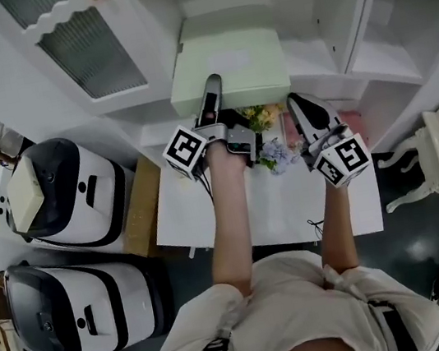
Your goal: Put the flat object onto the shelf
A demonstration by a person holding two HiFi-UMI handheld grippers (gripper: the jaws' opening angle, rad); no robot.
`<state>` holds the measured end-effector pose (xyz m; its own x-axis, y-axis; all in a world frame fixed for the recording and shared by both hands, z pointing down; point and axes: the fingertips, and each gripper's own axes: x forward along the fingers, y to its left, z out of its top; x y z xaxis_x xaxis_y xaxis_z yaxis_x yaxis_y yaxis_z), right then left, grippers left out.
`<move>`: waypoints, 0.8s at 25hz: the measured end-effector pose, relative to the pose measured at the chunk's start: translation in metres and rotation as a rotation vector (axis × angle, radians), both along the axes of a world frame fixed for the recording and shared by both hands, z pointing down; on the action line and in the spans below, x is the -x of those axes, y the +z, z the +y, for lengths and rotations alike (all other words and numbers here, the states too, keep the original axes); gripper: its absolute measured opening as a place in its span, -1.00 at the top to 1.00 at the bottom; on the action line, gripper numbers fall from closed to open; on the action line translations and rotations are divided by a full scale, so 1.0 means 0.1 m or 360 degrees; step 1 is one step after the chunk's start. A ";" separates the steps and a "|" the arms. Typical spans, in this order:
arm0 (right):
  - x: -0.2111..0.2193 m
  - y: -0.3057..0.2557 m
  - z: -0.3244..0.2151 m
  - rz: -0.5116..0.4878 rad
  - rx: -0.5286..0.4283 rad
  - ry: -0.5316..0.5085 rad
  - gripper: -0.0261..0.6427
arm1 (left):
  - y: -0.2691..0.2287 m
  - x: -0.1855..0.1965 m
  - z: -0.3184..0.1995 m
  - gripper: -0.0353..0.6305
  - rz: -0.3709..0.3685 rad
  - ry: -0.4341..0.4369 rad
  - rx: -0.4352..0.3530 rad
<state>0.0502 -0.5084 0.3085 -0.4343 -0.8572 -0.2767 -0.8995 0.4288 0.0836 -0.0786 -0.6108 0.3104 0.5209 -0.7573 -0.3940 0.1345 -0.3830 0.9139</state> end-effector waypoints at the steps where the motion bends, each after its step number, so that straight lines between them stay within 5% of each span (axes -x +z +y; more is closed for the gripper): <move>1: -0.01 0.00 -0.01 -0.0002 0.0003 0.0021 0.72 | 0.01 0.01 0.03 -0.12 -0.0030 -0.0011 -0.0023; 4: -0.03 -0.02 -0.02 -0.0017 0.0017 0.0071 0.72 | 0.03 0.08 0.15 -0.11 -0.0139 -0.0019 -0.0082; 9: -0.06 -0.01 -0.02 -0.0131 0.0043 0.0162 0.72 | 0.13 0.39 0.30 -0.11 -0.0595 -0.0182 -0.0231; 15: -0.10 0.00 0.01 -0.0108 0.0089 0.0433 0.72 | 0.23 0.85 0.43 -0.11 -0.0804 -0.0373 -0.0286; 20: -0.08 0.15 0.12 -0.0107 0.0159 0.0535 0.72 | 0.34 1.00 0.55 -0.11 -0.1134 -0.0458 -0.0406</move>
